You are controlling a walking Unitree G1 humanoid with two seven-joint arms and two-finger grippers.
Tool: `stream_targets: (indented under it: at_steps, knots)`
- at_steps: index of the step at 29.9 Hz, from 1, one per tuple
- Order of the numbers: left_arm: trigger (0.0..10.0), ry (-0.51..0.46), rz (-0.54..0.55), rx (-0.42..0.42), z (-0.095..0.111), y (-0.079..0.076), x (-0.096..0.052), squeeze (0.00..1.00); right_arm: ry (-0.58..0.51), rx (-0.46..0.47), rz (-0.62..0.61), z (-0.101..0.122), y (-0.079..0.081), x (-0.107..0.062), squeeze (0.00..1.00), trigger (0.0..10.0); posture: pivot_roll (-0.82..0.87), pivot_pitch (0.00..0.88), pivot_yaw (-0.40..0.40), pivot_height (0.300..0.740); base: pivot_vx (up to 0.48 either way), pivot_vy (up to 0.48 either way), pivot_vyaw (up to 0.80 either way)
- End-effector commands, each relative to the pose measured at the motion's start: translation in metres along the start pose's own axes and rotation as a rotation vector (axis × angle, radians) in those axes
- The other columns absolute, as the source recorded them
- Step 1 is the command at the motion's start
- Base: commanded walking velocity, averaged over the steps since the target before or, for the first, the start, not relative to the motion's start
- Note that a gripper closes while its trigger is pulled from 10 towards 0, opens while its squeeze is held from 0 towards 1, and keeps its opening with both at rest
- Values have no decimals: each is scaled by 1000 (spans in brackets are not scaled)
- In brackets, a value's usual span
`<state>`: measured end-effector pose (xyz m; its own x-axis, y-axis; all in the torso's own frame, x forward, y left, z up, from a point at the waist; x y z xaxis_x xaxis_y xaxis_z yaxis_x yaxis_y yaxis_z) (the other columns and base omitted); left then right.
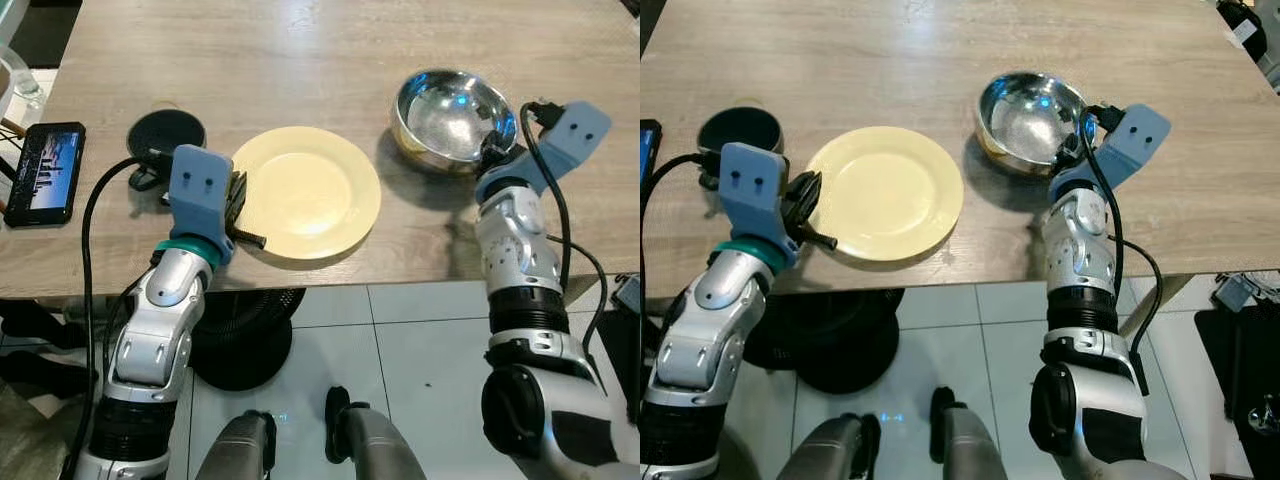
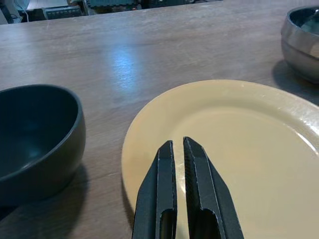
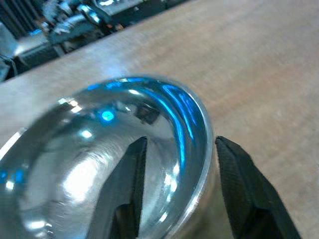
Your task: Setting the table
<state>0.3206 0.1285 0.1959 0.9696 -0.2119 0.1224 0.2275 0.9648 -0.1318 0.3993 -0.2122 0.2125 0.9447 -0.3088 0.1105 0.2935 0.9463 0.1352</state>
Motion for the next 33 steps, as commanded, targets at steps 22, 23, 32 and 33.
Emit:
stream_targets:
  at_steps: [22,23,32,33]
  knots:
    - [10000,-5,-91,70,1,-9,15,0,-358,-322,405,31,20,-76,0,10000,50,80,14,740,0,0,0]
    - [10000,-5,-91,70,1,-9,15,0,-358,-322,405,31,20,-76,0,10000,50,80,14,740,0,0,0]
    - [10000,-1,-138,104,8,-4,15,0,-301,-377,599,9,44,-94,0,10000,64,71,7,740,0,0,0]
    - [10000,-5,-140,105,9,-5,15,0,-259,-452,612,-1,52,-86,0,10000,78,75,0,740,0,0,0]
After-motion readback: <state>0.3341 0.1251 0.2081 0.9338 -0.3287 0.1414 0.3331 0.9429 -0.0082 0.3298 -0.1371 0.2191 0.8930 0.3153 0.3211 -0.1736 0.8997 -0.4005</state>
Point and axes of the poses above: a point about 5 cm out from each wrist's last joint towards the gripper, its own x axis pointing out of the wrist towards the gripper, its own z axis along the axis of the wrist's last joint, y = z × x, the point moved 2 cm from there along x, pointing out of the wrist towards the gripper, and after that the axes turned 15 degrees about -x, right-handed, at the moved point
